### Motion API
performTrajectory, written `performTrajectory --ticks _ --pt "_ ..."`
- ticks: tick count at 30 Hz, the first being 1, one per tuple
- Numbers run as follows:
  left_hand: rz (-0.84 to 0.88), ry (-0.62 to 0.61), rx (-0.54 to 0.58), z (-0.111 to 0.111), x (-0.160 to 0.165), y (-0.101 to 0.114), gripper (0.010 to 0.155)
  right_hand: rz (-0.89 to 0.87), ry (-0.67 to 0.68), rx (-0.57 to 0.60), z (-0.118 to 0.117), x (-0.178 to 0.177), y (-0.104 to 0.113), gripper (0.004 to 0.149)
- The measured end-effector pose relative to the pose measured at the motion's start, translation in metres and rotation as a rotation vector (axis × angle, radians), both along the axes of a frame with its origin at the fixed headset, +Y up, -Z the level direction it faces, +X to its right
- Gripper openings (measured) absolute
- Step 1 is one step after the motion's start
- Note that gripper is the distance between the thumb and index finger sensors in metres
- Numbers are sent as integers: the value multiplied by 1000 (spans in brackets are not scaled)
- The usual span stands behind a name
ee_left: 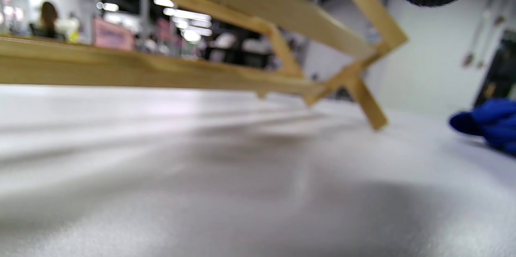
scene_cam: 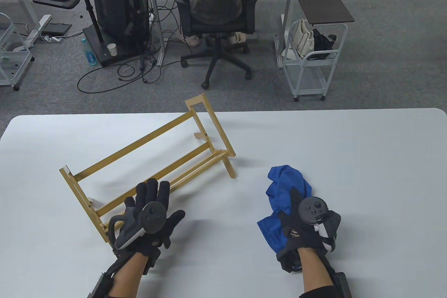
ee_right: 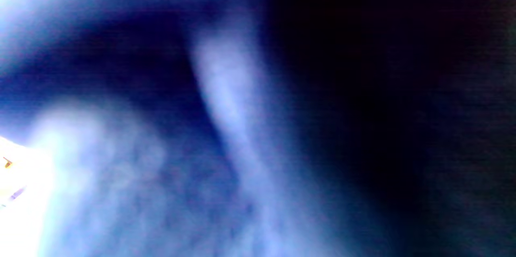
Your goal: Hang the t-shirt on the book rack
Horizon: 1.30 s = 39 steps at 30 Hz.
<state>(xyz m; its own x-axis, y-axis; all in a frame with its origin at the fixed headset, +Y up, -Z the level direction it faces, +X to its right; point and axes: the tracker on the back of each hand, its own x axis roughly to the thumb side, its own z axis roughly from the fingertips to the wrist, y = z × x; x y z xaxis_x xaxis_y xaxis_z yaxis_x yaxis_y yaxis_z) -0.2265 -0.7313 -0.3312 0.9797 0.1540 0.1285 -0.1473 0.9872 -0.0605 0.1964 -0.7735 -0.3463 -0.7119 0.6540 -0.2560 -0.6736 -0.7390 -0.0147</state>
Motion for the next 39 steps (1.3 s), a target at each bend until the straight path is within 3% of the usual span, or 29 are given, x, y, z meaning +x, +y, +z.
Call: performTrajectory --ticks 7,22,32,39 --pt "76 -15 1 -1 -3 3 87 -217 14 92 3 11 1 76" --pt "462 -113 30 -7 2 17 86 -489 48 300 13 8 28 75" --pt "718 -210 61 -11 14 25 84 -548 112 439 18 -10 57 75" --pt "847 -319 74 -3 24 22 83 -603 157 511 20 -32 59 75"
